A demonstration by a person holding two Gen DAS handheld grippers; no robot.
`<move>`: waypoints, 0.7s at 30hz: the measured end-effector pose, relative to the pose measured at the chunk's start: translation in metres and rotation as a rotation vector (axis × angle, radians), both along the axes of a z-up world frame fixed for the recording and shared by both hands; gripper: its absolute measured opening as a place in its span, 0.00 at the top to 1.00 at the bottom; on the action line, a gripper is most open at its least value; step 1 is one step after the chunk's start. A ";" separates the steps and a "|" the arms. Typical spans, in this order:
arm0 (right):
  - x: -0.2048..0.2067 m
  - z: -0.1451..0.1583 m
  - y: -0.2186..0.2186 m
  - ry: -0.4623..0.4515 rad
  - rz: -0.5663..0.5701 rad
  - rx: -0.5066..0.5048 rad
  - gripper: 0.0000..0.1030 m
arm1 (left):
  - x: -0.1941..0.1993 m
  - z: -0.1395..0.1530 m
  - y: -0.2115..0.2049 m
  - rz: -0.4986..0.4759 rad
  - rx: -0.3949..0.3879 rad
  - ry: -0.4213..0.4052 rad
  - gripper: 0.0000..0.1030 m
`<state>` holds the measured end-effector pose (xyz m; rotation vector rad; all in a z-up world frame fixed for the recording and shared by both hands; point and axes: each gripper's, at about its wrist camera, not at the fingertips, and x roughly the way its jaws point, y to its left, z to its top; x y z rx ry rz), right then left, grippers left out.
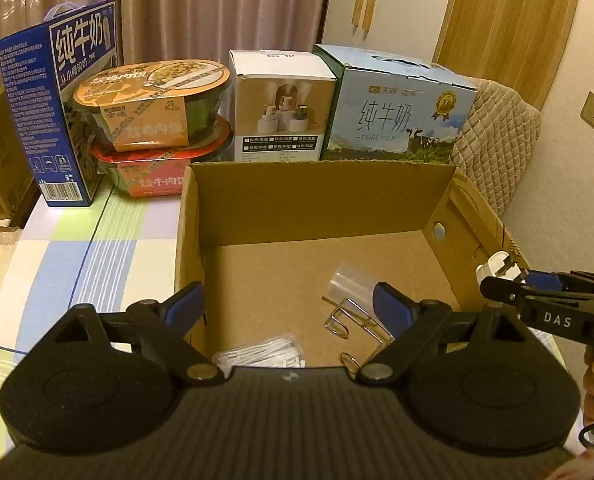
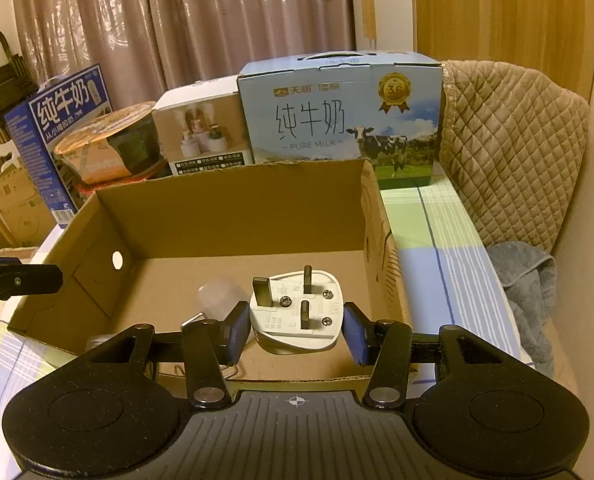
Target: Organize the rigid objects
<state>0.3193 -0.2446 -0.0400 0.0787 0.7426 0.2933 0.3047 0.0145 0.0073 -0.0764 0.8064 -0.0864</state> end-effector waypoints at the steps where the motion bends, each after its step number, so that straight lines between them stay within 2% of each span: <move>1: 0.000 0.000 0.000 -0.001 -0.002 0.001 0.55 | 0.000 0.000 -0.001 0.000 0.000 0.001 0.14; 15: 0.001 -0.004 0.000 -0.003 -0.002 0.011 0.55 | -0.003 -0.003 -0.003 -0.005 -0.001 0.005 0.13; 16: 0.001 -0.003 0.000 -0.020 0.005 0.017 0.51 | -0.004 -0.002 -0.002 -0.004 -0.003 0.004 0.12; 17: 0.001 -0.001 0.001 -0.034 0.010 0.017 0.34 | -0.005 -0.001 -0.002 -0.002 -0.004 0.002 0.11; 18: 0.000 0.001 0.000 -0.048 0.005 0.019 0.26 | -0.006 0.000 -0.002 0.001 -0.004 -0.001 0.11; 19: -0.003 0.004 -0.002 -0.069 0.000 0.033 0.22 | -0.008 0.001 -0.001 0.003 -0.007 -0.006 0.11; 21: -0.007 0.011 -0.005 -0.091 0.005 0.060 0.22 | -0.013 0.004 0.000 0.006 -0.013 -0.013 0.10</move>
